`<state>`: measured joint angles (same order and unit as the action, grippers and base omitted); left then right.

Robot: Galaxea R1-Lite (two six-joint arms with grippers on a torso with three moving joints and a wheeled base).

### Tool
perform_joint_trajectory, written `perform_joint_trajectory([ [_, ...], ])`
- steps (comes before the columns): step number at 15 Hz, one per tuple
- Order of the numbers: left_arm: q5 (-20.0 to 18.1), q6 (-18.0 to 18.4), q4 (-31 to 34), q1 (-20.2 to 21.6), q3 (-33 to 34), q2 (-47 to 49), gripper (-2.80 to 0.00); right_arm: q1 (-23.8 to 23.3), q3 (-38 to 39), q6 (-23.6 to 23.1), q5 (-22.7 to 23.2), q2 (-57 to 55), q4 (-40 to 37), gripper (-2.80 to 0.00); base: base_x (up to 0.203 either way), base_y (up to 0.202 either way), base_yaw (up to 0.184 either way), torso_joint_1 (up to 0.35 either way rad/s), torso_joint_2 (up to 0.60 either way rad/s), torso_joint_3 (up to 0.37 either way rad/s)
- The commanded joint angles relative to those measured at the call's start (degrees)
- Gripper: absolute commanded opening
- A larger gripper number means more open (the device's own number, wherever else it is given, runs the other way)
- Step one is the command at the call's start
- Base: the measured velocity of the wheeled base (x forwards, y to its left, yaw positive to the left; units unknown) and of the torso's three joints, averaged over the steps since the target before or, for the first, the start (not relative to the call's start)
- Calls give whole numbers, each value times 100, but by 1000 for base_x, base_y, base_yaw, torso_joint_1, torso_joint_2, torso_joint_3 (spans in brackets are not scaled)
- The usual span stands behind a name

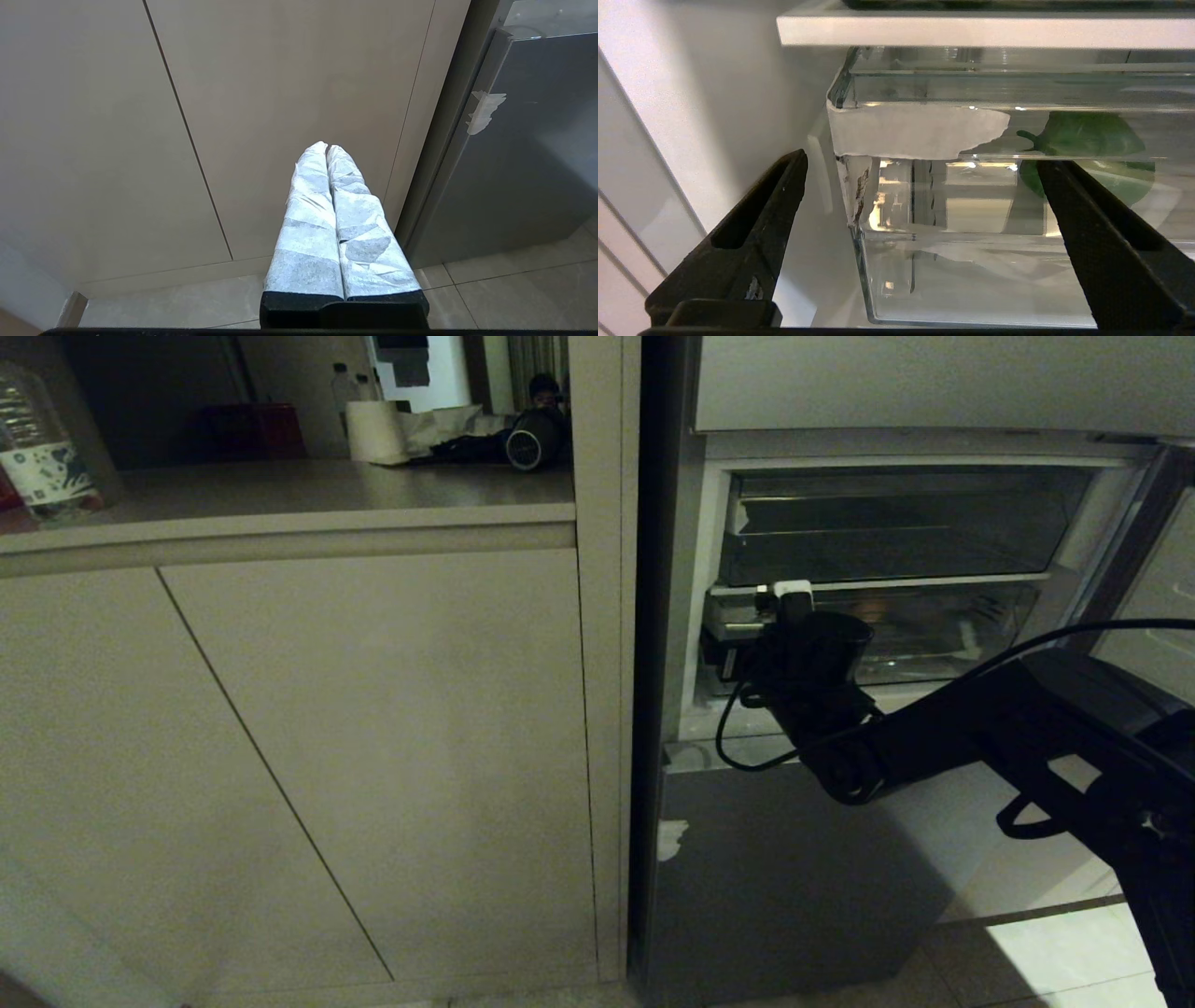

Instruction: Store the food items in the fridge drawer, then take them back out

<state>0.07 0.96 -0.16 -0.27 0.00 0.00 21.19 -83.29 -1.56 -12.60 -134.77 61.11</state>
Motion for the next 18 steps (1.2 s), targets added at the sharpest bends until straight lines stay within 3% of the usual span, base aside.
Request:
perform_joint_trajectory([
  [1,1,0,-2,0,0,9,-280,-39,-161,5,3,-101,40,0,0,0,0,0,0,0],
  [8,1,0,-2,0,0,9,-280,-54,-85,1,-15,-87,77,0,0,0,0,0,0,0],
  [13,1,0,-2,0,0,9,-280,-28,419,-3,-15,106,111,0,0,0,0,0,0,0],
  [18,1,0,-2,0,0,9,-280,-27,132,-30,-15,91,85,0,0,0,0,0,0,0],
])
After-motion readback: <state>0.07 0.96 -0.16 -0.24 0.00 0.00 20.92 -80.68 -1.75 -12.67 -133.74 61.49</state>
